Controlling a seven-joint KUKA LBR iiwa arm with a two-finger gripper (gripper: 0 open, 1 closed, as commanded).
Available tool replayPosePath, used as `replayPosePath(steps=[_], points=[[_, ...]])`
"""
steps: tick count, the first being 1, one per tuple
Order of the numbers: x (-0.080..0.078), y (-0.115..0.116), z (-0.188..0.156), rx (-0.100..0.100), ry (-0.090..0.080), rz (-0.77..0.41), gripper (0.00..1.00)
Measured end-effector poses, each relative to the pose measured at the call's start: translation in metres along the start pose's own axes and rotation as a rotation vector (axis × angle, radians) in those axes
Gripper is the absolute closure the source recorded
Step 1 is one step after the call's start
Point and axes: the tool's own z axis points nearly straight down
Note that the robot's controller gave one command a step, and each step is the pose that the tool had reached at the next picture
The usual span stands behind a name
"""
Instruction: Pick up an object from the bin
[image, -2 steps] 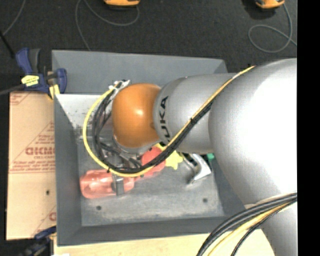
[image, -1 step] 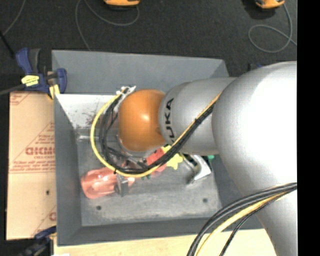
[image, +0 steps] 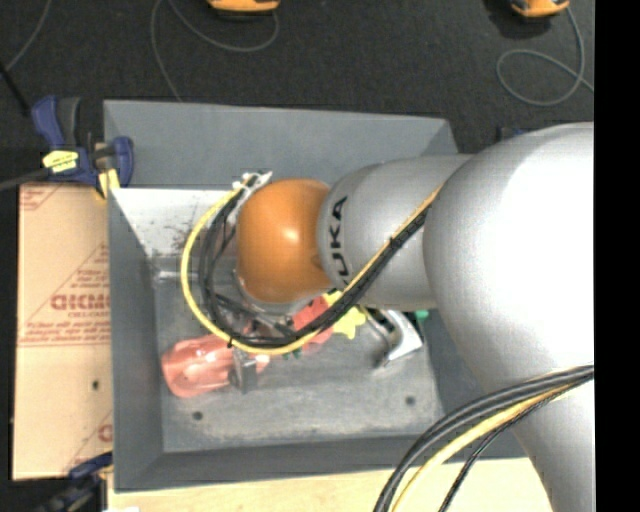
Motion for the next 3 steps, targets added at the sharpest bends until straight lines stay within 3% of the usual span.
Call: replayPosePath(steps=[2, 3], points=[[-0.004, -0.002, -0.107, 0.003, 0.006, 0.004, 1.0], [-0.005, -0.004, -0.096, 0.004, -0.013, 0.01, 1.0]])
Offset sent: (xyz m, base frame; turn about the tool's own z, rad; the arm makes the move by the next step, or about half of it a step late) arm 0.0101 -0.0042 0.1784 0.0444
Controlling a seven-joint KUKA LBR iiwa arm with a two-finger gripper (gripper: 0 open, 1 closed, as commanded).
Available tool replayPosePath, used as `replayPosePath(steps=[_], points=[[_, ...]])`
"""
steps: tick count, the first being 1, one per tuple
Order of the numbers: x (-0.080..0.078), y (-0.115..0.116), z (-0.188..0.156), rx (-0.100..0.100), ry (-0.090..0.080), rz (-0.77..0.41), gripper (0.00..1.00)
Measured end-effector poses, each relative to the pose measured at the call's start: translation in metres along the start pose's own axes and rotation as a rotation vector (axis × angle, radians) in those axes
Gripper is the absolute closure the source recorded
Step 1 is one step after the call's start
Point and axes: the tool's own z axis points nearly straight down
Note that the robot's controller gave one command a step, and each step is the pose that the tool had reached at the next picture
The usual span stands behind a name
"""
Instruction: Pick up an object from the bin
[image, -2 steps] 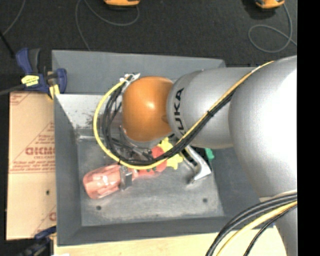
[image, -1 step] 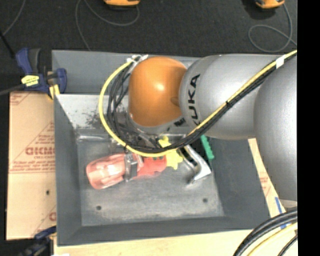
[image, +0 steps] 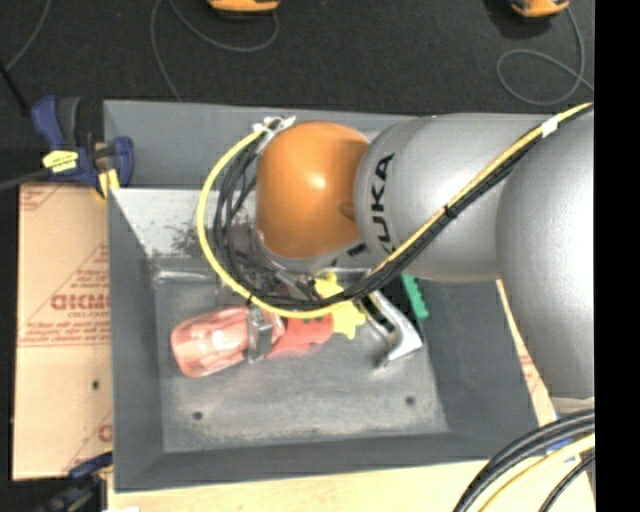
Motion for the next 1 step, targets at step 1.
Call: replayPosePath(steps=[1], points=[[0.0051, -0.0032, -0.0039, -0.001, 0.035, -0.003, 1.0]])
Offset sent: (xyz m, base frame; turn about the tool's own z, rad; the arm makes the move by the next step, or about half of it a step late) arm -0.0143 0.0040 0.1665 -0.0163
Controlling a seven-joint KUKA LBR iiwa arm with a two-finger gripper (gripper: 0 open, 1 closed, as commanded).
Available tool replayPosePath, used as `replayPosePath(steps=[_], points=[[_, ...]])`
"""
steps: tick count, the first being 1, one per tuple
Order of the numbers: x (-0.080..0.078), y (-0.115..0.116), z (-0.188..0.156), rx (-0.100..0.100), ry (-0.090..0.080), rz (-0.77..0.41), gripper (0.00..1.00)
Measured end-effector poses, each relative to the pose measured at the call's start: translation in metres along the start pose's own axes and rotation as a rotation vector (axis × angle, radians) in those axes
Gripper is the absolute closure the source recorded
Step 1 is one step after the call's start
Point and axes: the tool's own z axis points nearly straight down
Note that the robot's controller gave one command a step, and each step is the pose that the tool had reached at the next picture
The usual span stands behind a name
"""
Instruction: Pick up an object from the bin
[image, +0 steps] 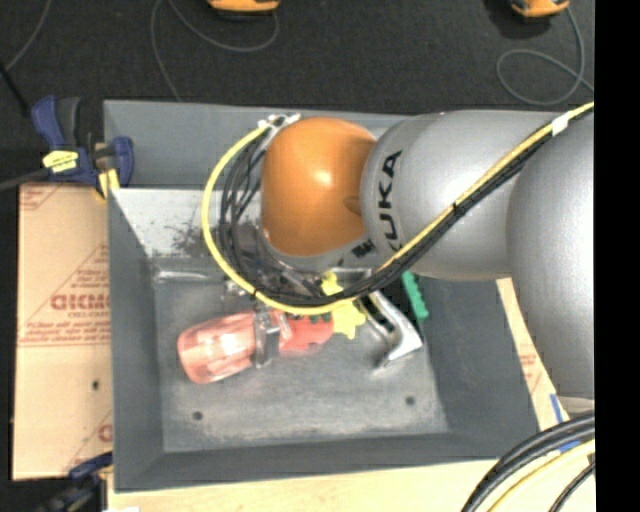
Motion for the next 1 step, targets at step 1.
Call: replayPosePath(steps=[1], points=[[0.0022, 0.0035, -0.0737, 0.002, -0.019, -0.003, 1.0]])
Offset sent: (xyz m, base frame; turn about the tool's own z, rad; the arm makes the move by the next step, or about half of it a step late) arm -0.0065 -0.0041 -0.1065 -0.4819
